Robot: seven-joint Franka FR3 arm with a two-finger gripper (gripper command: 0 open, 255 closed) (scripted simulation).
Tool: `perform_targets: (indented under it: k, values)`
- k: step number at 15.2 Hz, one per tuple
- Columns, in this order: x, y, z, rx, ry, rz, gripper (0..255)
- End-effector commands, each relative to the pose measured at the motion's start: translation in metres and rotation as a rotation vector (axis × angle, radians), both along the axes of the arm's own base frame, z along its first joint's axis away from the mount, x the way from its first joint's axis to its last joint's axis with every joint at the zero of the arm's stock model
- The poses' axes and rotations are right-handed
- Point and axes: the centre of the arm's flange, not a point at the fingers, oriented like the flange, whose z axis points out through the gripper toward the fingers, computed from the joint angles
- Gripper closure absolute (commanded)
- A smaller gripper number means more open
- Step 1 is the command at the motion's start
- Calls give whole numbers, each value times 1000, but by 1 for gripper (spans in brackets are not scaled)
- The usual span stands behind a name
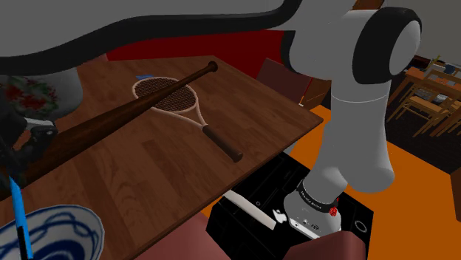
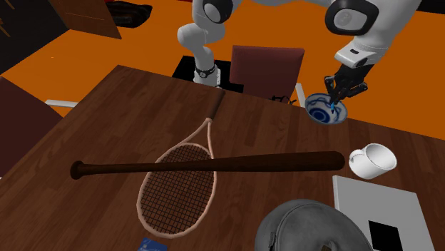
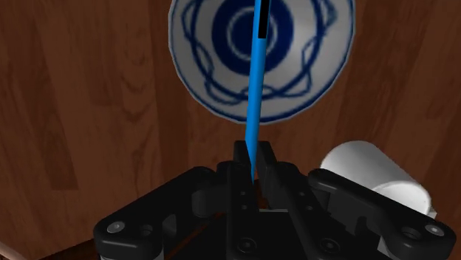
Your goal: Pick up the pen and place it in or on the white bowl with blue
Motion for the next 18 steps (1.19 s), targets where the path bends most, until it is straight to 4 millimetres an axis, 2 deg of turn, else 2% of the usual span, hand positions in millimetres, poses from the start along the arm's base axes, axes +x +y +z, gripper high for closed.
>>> perform_targets:
  k: [1, 18]
  values:
    - [-11, 19, 1, -1, 0, -2, 255]
    - [-11, 19, -88, -1, 0, -2, 255]
